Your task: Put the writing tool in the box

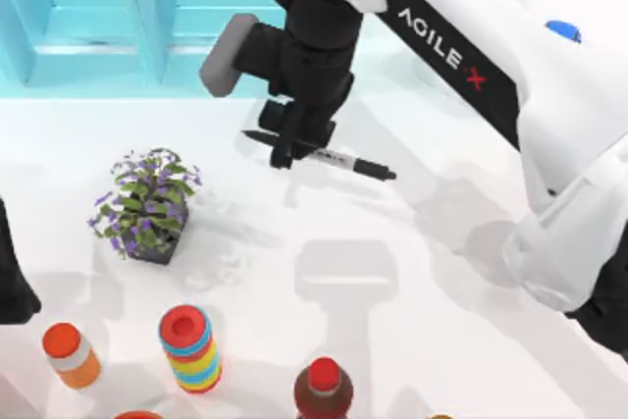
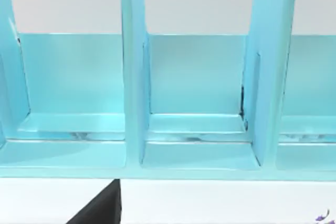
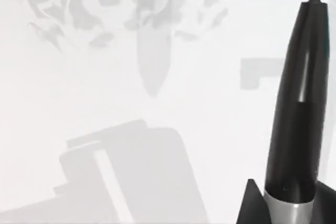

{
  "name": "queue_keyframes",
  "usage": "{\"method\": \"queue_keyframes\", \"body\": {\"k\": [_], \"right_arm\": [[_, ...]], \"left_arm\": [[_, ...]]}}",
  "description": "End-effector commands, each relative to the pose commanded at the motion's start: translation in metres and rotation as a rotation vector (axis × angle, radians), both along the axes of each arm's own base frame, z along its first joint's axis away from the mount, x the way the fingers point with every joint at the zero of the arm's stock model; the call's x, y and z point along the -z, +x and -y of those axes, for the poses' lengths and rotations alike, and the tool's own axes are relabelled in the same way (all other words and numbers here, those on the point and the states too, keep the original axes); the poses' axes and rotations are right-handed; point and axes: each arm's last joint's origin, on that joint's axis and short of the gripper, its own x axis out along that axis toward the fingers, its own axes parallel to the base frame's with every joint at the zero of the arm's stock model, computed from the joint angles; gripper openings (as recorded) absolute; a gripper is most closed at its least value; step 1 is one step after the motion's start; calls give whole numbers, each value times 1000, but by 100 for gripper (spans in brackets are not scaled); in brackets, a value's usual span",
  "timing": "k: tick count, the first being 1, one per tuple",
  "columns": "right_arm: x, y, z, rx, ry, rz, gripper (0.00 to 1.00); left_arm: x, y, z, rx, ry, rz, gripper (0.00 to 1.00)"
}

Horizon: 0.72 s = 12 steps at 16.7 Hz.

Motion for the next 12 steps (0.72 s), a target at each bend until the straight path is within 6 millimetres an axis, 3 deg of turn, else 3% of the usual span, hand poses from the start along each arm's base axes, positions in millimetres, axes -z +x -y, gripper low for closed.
{"method": "queue_keyframes", "body": {"k": [2, 5, 9, 12], "right_arm": [[-12, 14, 18, 92, 38, 32, 0], [-35, 48, 72, 363, 106, 81, 0], [-51, 89, 186, 939, 137, 79, 0], [-47, 97, 286, 1457, 92, 30, 0]], "left_arm": [[0, 0, 0, 0, 0, 0, 100], [0, 0, 0, 0, 0, 0, 100], [0, 0, 0, 0, 0, 0, 100], [0, 0, 0, 0, 0, 0, 100]]}}
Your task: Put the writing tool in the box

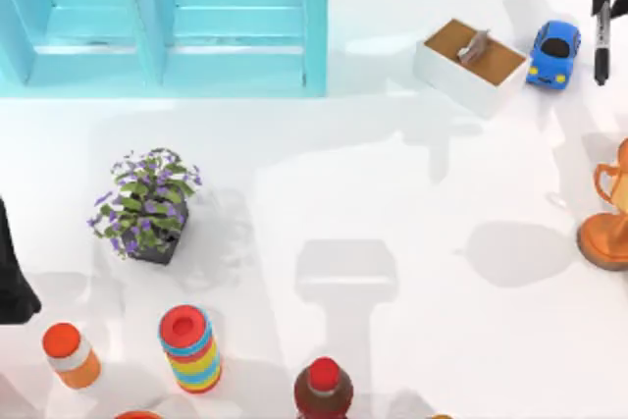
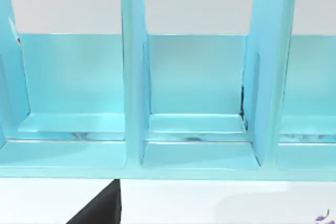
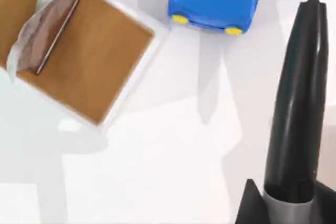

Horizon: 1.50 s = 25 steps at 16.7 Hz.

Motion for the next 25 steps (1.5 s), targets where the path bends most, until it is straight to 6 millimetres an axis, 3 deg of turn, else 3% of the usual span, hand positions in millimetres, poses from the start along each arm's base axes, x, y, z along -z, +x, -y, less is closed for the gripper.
{"method": "queue_keyframes", "body": {"k": [2, 5, 8, 10, 12, 19, 25], "right_arm": [[7, -10, 67, 341, -9, -71, 0], [17, -43, 155, 801, -44, -180, 0], [24, -86, 216, 1144, -89, -276, 0], [27, -108, 240, 1283, -113, -319, 0], [28, -118, 249, 1341, -124, -341, 0], [31, -118, 245, 1340, -119, -322, 0], [57, -122, 232, 1335, -120, -337, 0]], "left_arm": [[0, 0, 0, 0, 0, 0, 100], [0, 0, 0, 0, 0, 0, 100], [0, 0, 0, 0, 0, 0, 100], [0, 0, 0, 0, 0, 0, 100], [0, 0, 0, 0, 0, 0, 100], [0, 0, 0, 0, 0, 0, 100], [0, 0, 0, 0, 0, 0, 100]]}}
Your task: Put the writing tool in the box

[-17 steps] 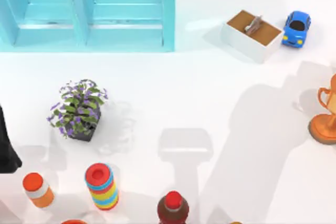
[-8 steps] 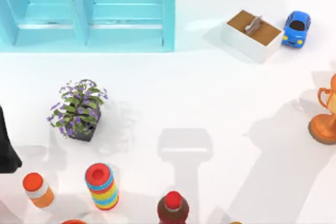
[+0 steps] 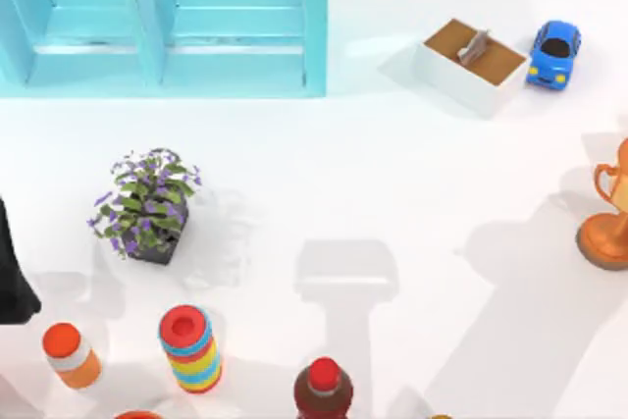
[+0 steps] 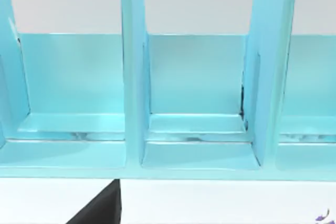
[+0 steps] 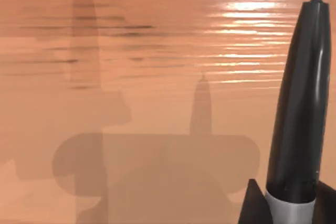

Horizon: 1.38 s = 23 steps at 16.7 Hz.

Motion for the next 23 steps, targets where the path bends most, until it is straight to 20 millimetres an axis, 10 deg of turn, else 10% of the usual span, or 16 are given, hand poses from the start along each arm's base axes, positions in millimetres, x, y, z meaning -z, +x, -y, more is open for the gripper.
{"method": "queue_keyframes", "body": {"k": [11, 23], "right_arm": [[27, -9, -14, 7, -2, -5, 0], [27, -9, -14, 7, -2, -5, 90]], "left_arm": [[0, 0, 0, 0, 0, 0, 100], [0, 0, 0, 0, 0, 0, 100]]}}
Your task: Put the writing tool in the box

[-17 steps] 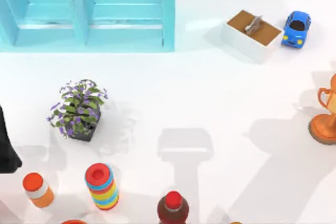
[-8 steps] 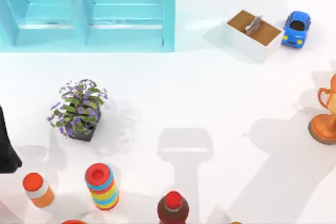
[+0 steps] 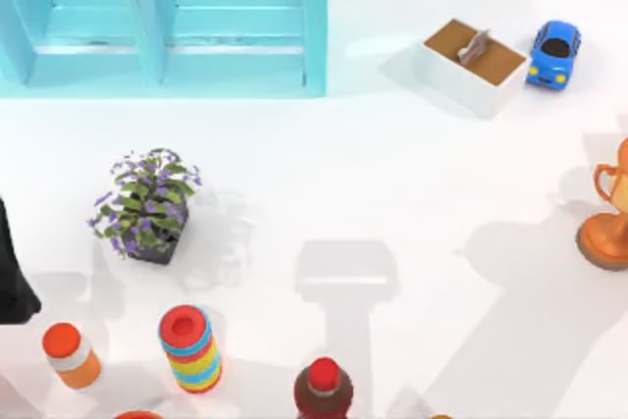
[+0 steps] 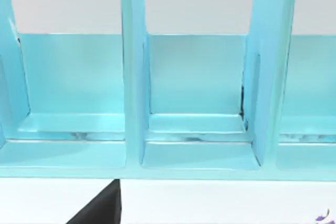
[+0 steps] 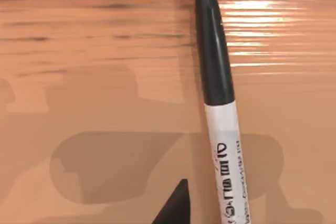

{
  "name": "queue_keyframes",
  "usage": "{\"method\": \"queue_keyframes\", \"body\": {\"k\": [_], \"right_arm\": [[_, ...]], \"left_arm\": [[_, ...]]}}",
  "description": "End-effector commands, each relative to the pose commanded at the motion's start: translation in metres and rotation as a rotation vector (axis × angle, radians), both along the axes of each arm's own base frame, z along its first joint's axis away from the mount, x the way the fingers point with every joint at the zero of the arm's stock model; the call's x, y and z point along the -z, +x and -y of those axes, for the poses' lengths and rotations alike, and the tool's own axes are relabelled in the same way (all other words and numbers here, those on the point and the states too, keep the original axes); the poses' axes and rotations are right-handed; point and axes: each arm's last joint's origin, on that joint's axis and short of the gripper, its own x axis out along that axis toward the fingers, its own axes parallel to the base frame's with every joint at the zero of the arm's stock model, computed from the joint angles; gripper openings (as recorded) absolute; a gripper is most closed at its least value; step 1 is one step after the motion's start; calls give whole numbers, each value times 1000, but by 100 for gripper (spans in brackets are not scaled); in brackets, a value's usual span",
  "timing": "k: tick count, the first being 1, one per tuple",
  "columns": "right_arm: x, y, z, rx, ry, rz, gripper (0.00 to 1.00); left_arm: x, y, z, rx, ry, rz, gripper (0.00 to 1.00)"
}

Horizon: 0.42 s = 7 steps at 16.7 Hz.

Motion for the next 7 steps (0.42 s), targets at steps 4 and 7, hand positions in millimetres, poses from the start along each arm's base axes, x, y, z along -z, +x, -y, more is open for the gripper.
{"method": "queue_keyframes", "body": {"k": [4, 7], "right_arm": [[0, 0, 0, 0, 0, 0, 100], [0, 0, 0, 0, 0, 0, 100]], "left_arm": [[0, 0, 0, 0, 0, 0, 100], [0, 0, 0, 0, 0, 0, 100]]}}
